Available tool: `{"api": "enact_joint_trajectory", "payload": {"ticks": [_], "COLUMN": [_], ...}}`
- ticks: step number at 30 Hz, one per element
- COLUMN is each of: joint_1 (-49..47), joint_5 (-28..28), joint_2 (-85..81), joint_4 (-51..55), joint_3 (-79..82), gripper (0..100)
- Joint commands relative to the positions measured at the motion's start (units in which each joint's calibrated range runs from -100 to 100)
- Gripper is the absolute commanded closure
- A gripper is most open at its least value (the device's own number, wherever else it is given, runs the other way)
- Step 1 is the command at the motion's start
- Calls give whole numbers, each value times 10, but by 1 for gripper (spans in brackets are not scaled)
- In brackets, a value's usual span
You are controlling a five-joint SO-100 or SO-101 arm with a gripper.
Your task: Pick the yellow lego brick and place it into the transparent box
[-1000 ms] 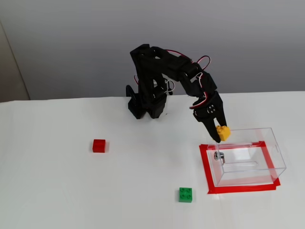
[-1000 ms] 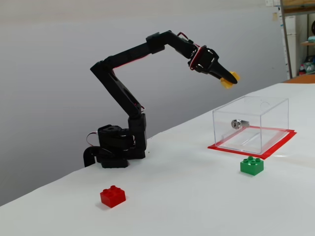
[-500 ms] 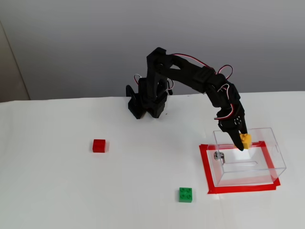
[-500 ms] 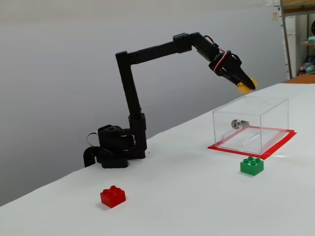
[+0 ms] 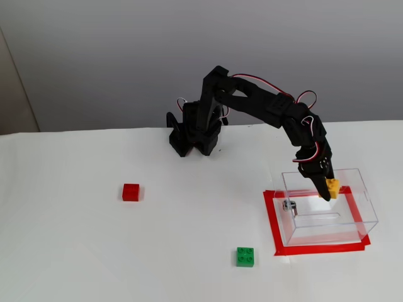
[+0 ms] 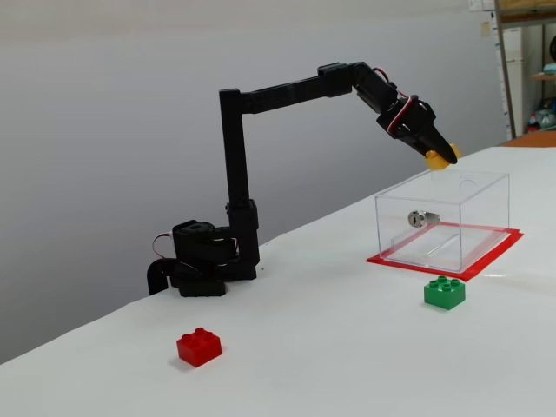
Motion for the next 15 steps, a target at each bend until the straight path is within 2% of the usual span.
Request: {"api": "enact_joint_trajectory", "payload": {"ticks": [1,4,6,15], "joint_1": [3,3,3,8], "joint_5": [-2,-2,-1,-1], "joint_2": [-7,-8,-8,-8], "joint_4": [-3,1,1,1], "joint_3": [-28,-26,-25,-26], "gripper": [78,66,62,61]}}
